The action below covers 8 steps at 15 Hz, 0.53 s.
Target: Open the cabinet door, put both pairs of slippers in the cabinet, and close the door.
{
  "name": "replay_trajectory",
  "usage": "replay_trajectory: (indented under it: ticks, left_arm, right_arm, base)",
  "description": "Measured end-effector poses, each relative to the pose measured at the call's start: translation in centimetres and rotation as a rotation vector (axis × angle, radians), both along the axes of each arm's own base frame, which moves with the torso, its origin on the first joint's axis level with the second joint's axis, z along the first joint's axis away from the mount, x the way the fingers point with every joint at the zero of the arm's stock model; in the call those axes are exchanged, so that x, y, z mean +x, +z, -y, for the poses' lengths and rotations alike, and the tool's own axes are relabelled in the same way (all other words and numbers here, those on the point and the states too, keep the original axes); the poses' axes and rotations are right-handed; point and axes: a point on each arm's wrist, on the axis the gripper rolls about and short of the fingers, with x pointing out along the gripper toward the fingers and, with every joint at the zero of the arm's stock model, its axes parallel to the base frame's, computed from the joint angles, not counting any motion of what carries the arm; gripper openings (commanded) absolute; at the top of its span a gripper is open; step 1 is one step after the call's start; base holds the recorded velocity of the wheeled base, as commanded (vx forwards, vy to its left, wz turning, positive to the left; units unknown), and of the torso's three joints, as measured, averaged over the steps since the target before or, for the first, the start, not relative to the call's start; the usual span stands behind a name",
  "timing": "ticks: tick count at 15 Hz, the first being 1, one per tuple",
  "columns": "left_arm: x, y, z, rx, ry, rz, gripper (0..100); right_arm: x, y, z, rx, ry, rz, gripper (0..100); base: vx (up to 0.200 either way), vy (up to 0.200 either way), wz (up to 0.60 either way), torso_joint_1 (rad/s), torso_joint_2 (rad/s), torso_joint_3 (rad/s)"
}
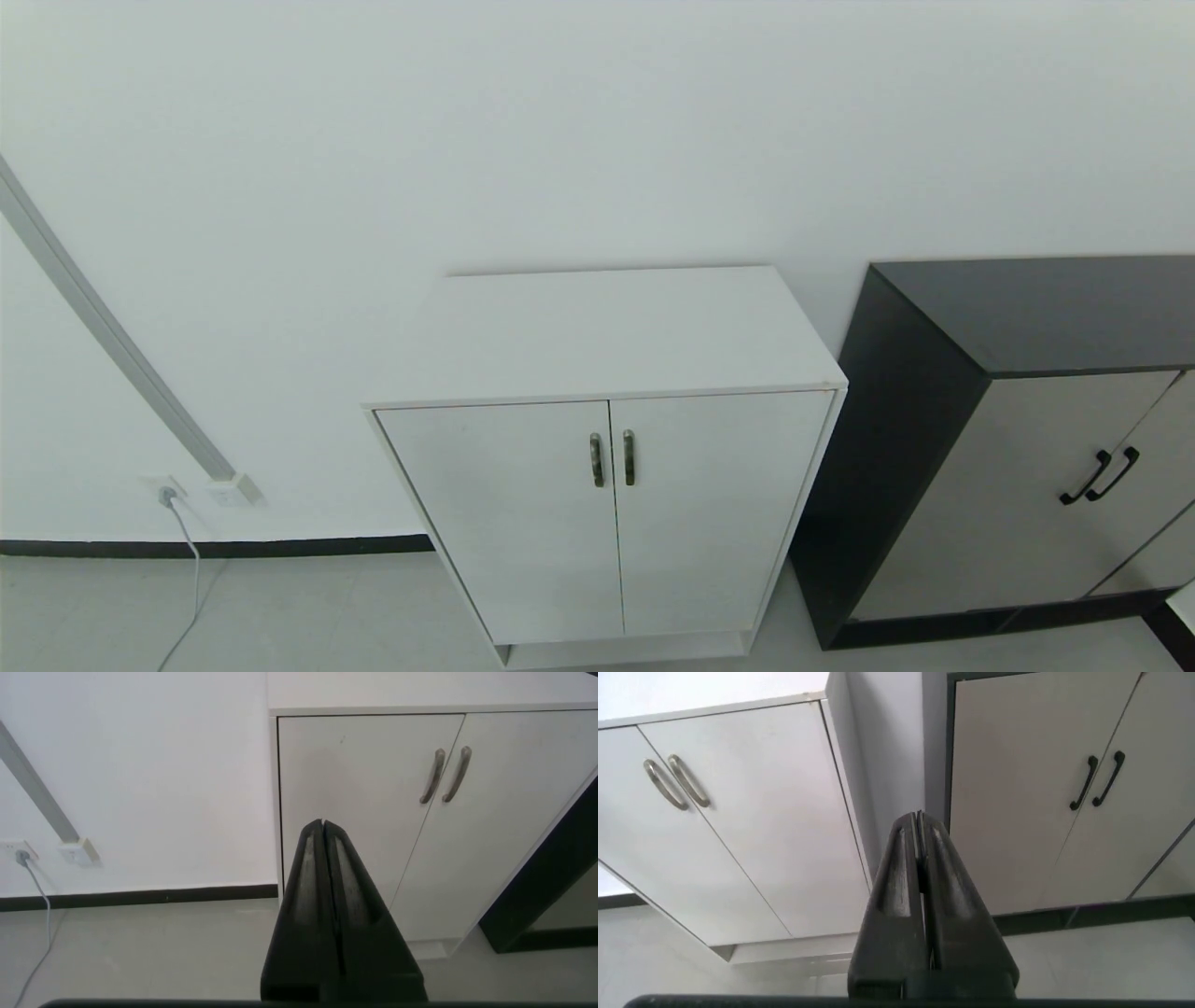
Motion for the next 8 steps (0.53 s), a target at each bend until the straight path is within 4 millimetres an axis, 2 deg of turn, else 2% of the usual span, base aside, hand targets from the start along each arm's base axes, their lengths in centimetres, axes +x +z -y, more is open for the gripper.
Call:
replay_trajectory:
  ticks: [8]
  left_arm:
    - [0.0,0.0,0.0,0.0,0.0,0.0,0]
  right_arm:
    - [0.0,-0.02,0.0,-0.047,0.001,-0.002,0]
  base:
    - [0.0,0.0,0.0,0.0,0.0,0.0]
